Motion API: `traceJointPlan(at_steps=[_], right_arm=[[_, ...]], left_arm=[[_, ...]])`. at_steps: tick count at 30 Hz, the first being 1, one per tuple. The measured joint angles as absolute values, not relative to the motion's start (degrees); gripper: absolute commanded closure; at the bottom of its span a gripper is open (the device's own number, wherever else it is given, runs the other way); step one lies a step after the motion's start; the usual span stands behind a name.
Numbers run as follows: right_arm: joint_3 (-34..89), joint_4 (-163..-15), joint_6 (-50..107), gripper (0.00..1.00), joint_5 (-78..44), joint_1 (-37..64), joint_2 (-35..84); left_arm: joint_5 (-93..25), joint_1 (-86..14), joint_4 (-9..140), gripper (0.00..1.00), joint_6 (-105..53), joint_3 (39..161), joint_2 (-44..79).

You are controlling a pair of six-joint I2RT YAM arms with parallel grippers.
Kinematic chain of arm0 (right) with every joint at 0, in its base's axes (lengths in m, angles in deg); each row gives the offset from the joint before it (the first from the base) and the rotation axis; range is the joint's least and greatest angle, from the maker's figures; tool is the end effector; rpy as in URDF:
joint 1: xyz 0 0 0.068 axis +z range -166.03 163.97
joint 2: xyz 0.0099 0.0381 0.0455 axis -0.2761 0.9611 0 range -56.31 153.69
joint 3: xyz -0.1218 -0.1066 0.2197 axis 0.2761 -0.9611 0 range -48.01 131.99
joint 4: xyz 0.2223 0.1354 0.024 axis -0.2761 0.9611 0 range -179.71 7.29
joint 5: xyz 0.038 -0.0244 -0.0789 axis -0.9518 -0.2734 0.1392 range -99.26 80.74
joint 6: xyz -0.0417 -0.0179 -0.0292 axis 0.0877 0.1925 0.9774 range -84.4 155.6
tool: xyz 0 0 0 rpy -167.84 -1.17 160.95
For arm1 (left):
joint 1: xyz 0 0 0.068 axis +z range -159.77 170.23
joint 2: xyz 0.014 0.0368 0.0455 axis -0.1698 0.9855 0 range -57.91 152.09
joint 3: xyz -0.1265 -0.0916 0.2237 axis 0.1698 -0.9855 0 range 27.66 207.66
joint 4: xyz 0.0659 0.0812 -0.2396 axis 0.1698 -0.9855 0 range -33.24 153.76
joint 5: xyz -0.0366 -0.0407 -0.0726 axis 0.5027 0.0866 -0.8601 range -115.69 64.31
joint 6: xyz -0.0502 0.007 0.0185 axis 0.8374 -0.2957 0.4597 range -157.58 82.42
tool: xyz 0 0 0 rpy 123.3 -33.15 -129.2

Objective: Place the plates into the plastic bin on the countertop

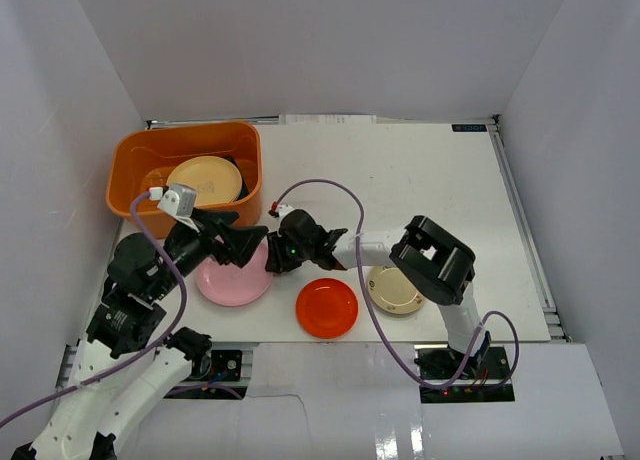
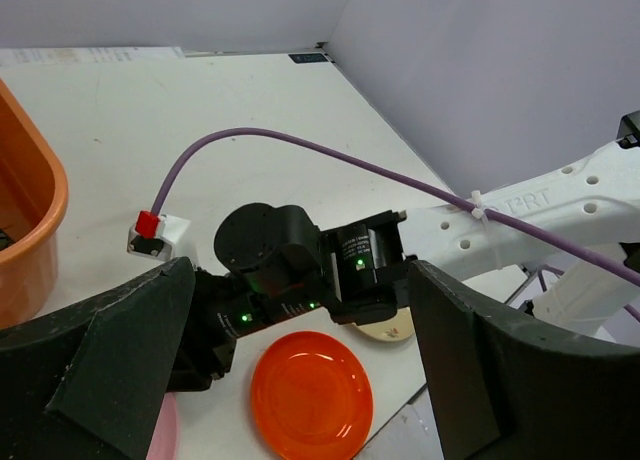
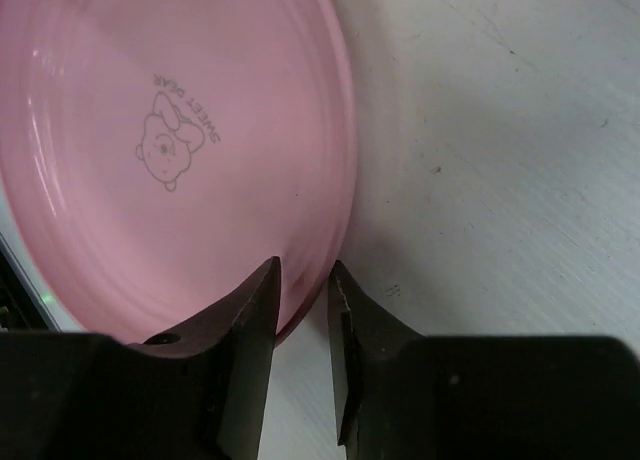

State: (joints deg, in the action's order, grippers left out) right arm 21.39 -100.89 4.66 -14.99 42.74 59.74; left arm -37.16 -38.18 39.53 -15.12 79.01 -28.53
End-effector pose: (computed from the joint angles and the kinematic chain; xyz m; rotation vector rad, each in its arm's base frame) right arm 0.2235 0.3754 0.1503 -0.6278 2.2807 0.9436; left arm 0.0877 -0.0555 0.3860 0.2474 1.6579 -0.8400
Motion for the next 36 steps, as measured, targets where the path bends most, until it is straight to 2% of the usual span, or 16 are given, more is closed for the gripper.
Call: traceJointPlan(at_steps=[1, 2, 8, 13, 15, 18, 22, 28, 36], right_arm=[[21.6, -100.8, 4.3, 0.78, -15.0, 43.0, 60.0], [21.9, -100.8, 4.0, 0.92, -14.8, 43.2, 60.3], [21.7, -100.1, 1.8, 0.92, -12.7, 43.3, 58.1], [19.8, -94.1, 3.0, 0.92, -11.1, 43.3, 47.5], [22.4, -92.2, 4.2, 0.92, -9.9, 43.4, 43.8], [33.4, -88.8, 6.6, 0.92, -8.5, 43.2, 43.4], [54.5, -86.4, 10.3, 0.92, -6.9, 42.6, 51.0], [86.0, -85.6, 14.3, 0.92, -0.7, 40.3, 71.4], [86.4, -92.1, 15.5, 0.92, 7.5, 38.6, 83.4]], left_arm=[[-36.6, -38.2, 39.2, 0.02, -15.5, 78.8, -29.1], [-36.2, -38.2, 39.0, 0.02, -15.8, 78.7, -29.4], [-31.3, -38.2, 37.9, 0.02, -17.3, 79.3, -29.1], [-24.6, -38.2, 38.2, 0.02, -17.0, 84.3, -28.4], [-22.8, -38.2, 38.5, 0.02, -16.5, 87.4, -28.5], [-20.7, -38.2, 40.2, 0.02, -16.1, 90.0, -30.4], [-18.3, -38.2, 41.0, 0.02, -16.1, 89.9, -34.2], [-15.7, -38.5, 41.2, 0.02, -17.0, 89.9, -34.8], [-13.3, -40.9, 41.0, 0.02, -18.3, 88.9, -31.5]])
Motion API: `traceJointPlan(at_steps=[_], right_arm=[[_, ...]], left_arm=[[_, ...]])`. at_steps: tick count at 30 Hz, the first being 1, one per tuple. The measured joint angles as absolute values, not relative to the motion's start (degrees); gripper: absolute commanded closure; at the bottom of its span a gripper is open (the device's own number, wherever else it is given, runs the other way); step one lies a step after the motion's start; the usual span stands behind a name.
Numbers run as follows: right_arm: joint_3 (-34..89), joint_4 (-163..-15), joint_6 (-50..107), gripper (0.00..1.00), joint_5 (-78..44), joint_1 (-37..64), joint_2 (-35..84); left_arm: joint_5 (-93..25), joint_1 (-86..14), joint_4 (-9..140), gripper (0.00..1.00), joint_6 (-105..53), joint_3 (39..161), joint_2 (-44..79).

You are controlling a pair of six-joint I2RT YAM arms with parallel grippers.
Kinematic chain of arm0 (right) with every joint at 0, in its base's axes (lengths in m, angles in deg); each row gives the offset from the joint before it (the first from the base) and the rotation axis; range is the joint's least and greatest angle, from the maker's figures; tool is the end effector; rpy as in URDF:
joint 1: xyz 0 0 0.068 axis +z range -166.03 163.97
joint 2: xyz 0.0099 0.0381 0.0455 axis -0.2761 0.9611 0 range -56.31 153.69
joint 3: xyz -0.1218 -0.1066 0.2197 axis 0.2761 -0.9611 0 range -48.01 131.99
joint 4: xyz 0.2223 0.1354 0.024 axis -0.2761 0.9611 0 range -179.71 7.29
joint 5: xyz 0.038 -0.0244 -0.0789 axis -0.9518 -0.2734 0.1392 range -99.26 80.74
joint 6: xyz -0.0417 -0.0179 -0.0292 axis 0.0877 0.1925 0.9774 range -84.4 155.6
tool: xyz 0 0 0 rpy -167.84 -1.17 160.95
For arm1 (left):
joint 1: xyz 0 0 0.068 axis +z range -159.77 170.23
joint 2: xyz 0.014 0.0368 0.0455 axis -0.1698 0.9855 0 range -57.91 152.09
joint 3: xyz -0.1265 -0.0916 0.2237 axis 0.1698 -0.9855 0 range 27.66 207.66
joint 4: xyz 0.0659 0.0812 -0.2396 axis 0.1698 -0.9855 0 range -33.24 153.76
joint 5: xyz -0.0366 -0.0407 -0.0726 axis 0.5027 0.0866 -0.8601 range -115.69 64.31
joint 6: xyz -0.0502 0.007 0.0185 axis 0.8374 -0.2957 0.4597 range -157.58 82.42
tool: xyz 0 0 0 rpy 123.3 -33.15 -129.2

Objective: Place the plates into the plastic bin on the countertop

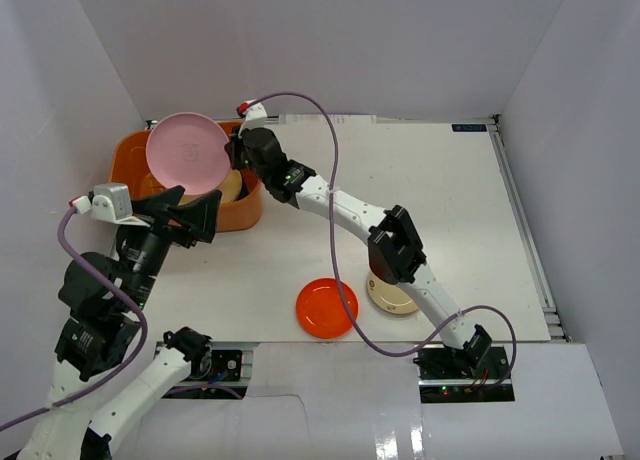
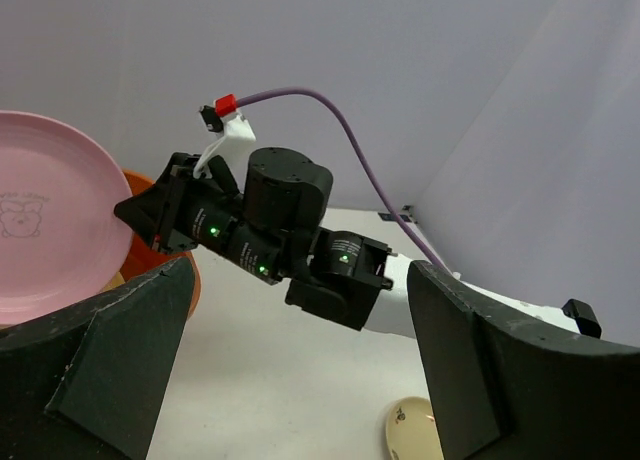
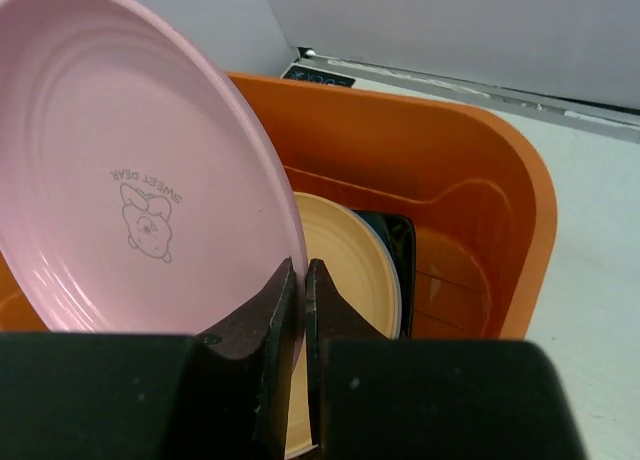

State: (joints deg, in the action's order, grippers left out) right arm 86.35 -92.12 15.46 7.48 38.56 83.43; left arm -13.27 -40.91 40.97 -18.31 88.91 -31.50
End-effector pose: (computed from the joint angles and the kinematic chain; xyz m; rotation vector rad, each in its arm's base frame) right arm 0.3439 0.4659 0.3153 -0.2699 1.6536 0.7623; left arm 0.0526 -0.0228 0.4428 -0.0419 1.3896 -0.5894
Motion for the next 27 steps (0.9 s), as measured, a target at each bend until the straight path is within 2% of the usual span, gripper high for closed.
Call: traceJointPlan(at_steps=[6, 8, 11, 12, 14, 19, 22, 27], right_arm=[[86.9, -96.3, 14.9, 0.92, 9.5, 39.0, 89.1], [86.9, -97.1, 14.9, 0.89, 10.2, 39.3, 89.6], [86.9, -99.2, 14.4, 0.72, 10.7, 39.9, 89.7], [86.9, -100.3, 14.1, 0.61, 10.8, 40.0, 89.7], [86.9, -101.7, 13.8, 0.57, 11.0, 40.1, 89.7], [81.8, -103.6, 13.5, 0.61, 10.1, 40.2, 86.3], [73.6, -104.0, 13.6, 0.65, 9.4, 39.7, 79.9], [54.4, -106.3, 13.5, 0.64, 7.3, 38.6, 63.5]], left_arm=[[-13.0, -41.1, 40.4, 0.02, -18.0, 86.0, -30.1], [-13.0, -41.1, 39.8, 0.02, -17.6, 84.5, -30.1], [-12.9, -41.1, 38.2, 0.02, -16.4, 82.3, -30.6], [-12.9, -41.2, 37.4, 0.02, -15.8, 81.6, -30.8], [-12.8, -41.2, 35.9, 0.02, -14.6, 80.9, -31.1], [-12.8, -41.2, 31.2, 0.02, -11.1, 80.6, -31.5], [-12.9, -41.2, 29.4, 0.02, -8.9, 80.0, -31.7], [-14.2, -41.2, 27.7, 0.03, -4.7, 76.7, -31.9]])
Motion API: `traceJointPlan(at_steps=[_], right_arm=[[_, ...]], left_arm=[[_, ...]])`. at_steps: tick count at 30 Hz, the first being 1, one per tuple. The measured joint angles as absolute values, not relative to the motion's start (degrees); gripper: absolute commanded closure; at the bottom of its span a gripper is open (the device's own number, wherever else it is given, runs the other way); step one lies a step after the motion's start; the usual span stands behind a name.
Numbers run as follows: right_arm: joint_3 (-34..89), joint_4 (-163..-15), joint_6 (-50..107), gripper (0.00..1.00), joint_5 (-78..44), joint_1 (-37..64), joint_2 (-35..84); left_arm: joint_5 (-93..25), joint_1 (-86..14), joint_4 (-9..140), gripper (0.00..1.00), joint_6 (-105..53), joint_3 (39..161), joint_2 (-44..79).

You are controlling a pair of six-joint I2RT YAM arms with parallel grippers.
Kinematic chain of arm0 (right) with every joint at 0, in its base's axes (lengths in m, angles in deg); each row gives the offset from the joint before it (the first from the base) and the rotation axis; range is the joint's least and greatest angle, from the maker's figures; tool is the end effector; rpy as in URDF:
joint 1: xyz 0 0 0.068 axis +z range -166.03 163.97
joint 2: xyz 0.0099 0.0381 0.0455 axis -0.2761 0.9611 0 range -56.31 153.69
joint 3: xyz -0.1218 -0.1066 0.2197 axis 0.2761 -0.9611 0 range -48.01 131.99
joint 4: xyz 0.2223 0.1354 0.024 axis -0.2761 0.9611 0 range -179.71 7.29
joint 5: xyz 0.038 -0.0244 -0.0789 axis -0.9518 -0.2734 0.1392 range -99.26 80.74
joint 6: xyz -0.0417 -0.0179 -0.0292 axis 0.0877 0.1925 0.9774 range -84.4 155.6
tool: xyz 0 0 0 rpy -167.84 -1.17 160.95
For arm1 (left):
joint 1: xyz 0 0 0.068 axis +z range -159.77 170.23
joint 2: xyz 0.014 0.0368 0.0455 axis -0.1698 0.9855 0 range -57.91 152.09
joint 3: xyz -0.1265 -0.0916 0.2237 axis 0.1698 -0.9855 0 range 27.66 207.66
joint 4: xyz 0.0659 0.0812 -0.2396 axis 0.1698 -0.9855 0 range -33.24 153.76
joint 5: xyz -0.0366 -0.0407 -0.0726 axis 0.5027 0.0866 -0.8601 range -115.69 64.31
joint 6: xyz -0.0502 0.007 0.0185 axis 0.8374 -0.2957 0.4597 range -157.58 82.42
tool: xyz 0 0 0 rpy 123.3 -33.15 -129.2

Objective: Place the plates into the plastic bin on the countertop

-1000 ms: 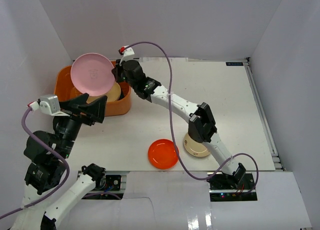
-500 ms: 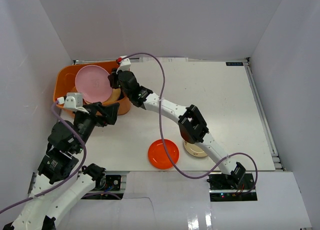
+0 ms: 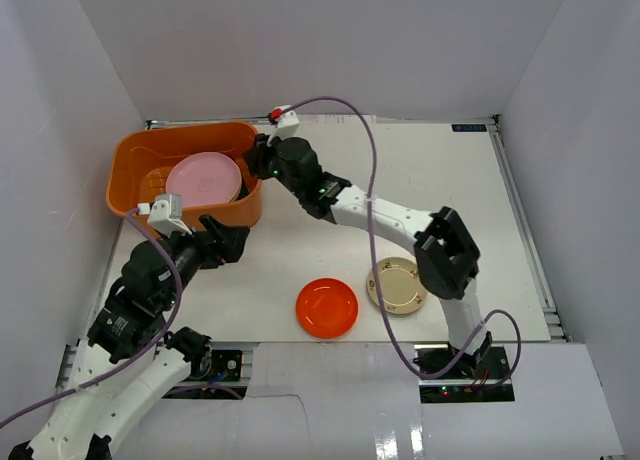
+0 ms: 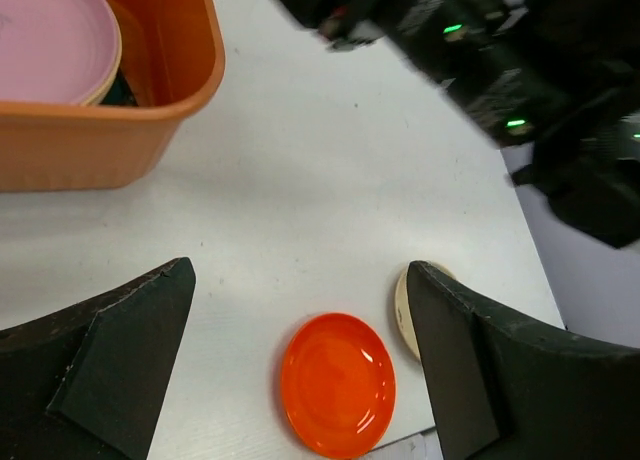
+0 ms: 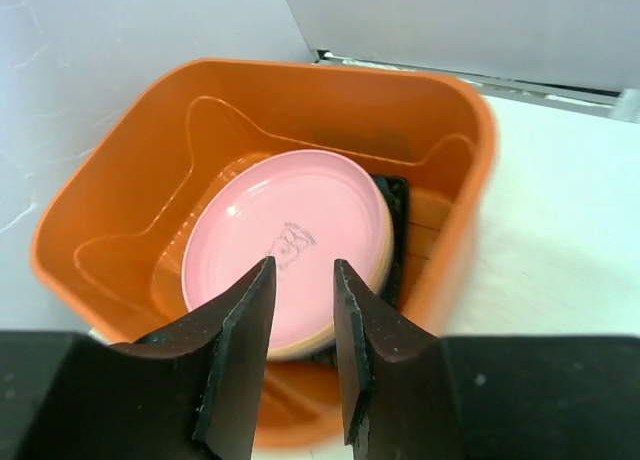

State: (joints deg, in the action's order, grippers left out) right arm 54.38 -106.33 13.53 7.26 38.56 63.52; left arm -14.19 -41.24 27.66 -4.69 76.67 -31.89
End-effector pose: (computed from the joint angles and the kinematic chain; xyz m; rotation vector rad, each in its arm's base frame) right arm 0.3045 0.4107 0.3248 -0.2321 1.6281 0.8101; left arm 0.0813 -0.0414 0.3555 -0.1692 1.8307 -0.6185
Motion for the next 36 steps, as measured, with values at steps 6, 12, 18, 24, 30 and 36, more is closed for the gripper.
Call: traceJointPlan(at_steps=[6, 12, 18, 24, 30, 36], right_arm=[[28.5, -109.7, 13.3, 0.92, 4.0, 33.6, 41.4], [-1.1, -104.9, 9.1, 0.79, 1.9, 23.9, 18.5], [-23.0, -88.2, 2.7, 0.34, 3.9, 16.5, -3.1], [-28.4, -76.5, -2.6, 0.34, 5.6, 11.1, -14.2], [-29.6, -67.5, -5.1, 0.39, 6.9, 6.5, -19.1], [-31.7, -65.0, -6.2, 0.47, 4.4, 5.3, -19.2]], left_arm=[[-19.2, -41.2, 26.9, 0.04, -2.1, 72.7, -27.8], [-31.3, -41.4, 30.2, 0.07, -1.7, 66.5, -14.3], [-38.6, -42.0, 32.2, 0.11, -1.7, 60.7, -4.8], [-44.3, -46.2, 38.6, 0.13, -1.3, 59.9, 3.7], [-45.4, -50.5, 42.3, 0.15, -1.1, 59.9, 10.1], [-45.0, -51.7, 44.2, 0.23, -1.2, 60.0, 15.0]])
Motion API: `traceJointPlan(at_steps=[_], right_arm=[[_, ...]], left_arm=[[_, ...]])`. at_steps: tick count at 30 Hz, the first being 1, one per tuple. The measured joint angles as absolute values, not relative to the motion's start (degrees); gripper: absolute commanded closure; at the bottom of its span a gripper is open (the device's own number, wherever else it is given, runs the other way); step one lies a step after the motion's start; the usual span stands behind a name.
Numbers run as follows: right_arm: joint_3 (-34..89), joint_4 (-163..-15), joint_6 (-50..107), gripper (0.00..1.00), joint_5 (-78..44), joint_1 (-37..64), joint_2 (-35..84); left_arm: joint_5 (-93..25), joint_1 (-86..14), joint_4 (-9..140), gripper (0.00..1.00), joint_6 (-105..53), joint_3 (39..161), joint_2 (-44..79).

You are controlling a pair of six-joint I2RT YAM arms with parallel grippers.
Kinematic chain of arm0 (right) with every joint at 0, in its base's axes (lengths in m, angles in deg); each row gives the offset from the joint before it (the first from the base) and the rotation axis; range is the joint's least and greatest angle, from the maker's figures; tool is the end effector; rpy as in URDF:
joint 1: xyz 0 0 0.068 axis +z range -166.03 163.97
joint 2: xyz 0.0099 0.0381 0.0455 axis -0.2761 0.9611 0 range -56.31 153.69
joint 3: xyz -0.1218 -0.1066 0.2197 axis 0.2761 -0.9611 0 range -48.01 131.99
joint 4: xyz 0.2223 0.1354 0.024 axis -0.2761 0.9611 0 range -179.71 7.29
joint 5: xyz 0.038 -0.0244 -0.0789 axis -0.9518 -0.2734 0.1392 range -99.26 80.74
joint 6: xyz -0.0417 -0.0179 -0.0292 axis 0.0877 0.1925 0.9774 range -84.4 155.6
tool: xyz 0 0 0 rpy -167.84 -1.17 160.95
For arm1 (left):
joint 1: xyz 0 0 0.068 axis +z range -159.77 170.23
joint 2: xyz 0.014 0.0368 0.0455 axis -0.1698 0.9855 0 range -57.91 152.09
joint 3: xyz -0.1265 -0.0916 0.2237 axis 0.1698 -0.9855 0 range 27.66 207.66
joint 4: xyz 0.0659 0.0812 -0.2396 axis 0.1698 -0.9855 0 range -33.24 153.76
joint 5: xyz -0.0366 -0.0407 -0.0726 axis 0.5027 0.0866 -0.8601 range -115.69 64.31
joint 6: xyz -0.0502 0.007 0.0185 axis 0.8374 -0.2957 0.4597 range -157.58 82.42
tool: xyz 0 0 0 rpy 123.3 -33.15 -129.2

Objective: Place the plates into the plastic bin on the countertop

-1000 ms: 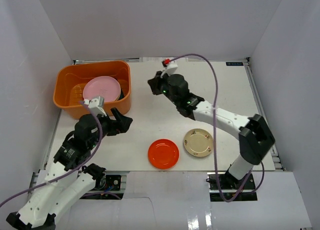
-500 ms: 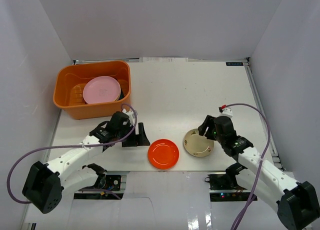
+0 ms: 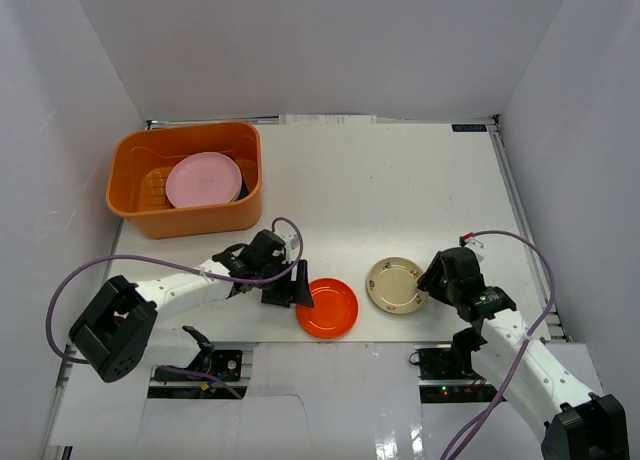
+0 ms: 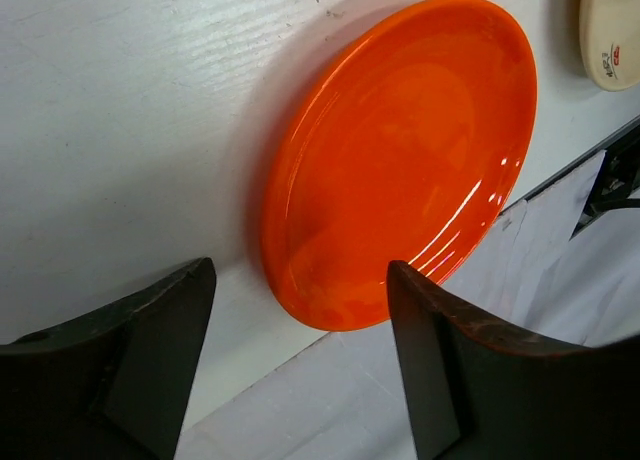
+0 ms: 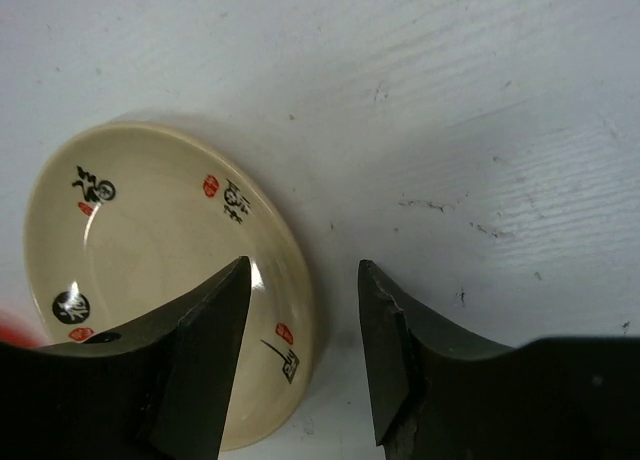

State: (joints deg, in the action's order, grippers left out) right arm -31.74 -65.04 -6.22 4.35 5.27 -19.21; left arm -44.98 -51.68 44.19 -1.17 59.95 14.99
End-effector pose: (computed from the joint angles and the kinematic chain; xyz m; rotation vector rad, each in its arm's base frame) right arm 0.1296 0.0414 0.1642 0.5314 2.2911 0.2642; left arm 0.1566 -0.1563 0.1586 0.2632 2.8159 -0.8473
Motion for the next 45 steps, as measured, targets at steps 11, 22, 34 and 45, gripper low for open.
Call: traceJointPlan(at_steps=[11, 22, 34, 45], right_arm=[[-34.7, -67.6, -7.4, 0.75, -0.5, 4.9, -19.0], [-35.1, -72.2, -9.0, 0.92, -3.3, 5.0, -20.6], [-27.2, -76.3, -2.0, 0.92, 0.6, 5.0, -21.3], [-21.7, -86.5, 0.5, 0.92, -10.1, 8.1, -6.7]], left_arm=[[-44.1, -52.3, 47.9, 0.93, -2.0, 60.5, 21.0], [-38.7, -52.3, 45.0, 1.0, -2.2, 63.4, 14.3], [-32.9, -28.6, 41.2, 1.0, -7.0, 88.8, 7.5], [-22.3, -6.7, 43.3, 1.0, -5.7, 94.1, 14.5]])
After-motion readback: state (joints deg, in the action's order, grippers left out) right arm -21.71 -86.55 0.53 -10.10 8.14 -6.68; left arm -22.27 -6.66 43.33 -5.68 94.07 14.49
